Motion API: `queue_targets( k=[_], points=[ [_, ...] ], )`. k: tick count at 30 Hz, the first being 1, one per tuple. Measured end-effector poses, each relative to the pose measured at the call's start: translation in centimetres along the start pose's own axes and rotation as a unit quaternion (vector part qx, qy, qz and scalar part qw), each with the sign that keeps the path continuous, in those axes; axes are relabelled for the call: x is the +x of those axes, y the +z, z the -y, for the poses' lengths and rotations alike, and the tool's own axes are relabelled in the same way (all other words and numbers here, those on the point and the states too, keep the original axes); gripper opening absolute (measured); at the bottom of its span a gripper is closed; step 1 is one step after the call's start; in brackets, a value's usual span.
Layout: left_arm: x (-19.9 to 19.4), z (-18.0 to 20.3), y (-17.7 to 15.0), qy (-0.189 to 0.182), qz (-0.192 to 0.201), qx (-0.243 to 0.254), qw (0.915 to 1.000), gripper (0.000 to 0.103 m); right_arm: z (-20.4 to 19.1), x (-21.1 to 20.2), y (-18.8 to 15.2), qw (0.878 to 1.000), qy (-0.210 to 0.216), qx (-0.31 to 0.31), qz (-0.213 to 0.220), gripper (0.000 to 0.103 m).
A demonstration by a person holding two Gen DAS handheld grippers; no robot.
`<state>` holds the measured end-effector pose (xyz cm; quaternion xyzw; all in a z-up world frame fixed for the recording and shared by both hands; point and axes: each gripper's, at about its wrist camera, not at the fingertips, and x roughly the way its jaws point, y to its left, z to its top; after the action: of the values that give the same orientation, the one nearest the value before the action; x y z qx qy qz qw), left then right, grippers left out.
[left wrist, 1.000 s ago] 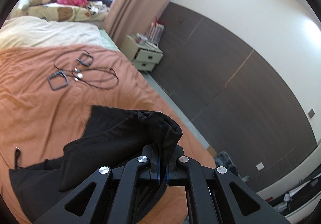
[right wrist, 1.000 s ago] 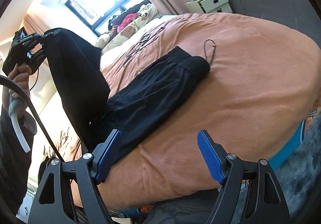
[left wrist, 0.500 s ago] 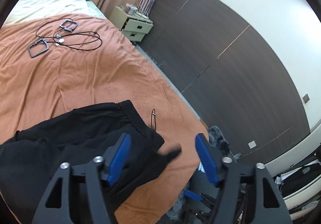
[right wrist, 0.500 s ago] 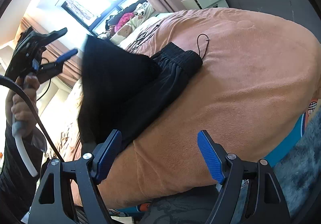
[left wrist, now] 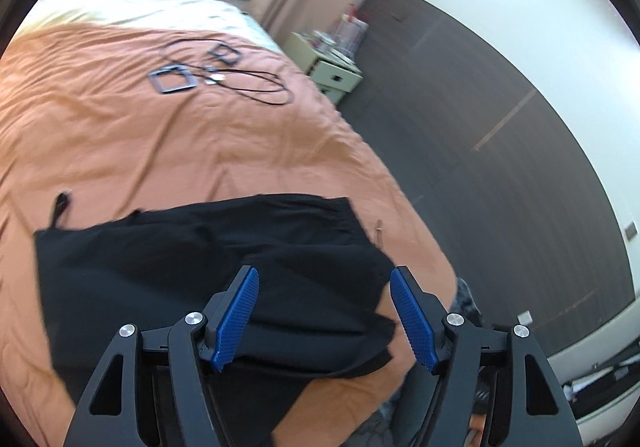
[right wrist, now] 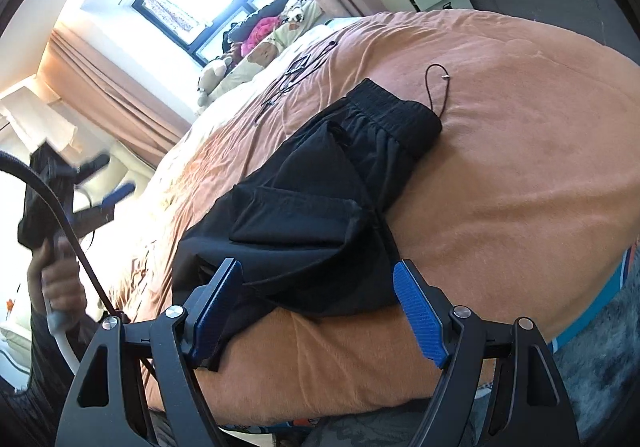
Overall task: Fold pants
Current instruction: 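Open both grippers above the black pants on the blanket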
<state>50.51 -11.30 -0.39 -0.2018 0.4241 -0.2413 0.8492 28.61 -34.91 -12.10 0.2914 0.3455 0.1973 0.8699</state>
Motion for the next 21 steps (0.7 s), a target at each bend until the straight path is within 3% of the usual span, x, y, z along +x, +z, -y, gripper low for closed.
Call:
queue_targets(
  k=[10, 21],
  points=[
    [-4.2, -7.6, -3.2, 0.056, 0.039, -0.062, 0.9957, 0.070, -2.0, 3.9, 4.3, 0.998, -0.010, -0.047, -0.028, 0.077],
    [-6.8, -15.4, -7.3, 0.104, 0.069, -0.155, 0.9800, 0.070, -2.5, 9.2, 9.6, 0.997, -0.014, -0.042, -0.062, 0.077]
  ],
)
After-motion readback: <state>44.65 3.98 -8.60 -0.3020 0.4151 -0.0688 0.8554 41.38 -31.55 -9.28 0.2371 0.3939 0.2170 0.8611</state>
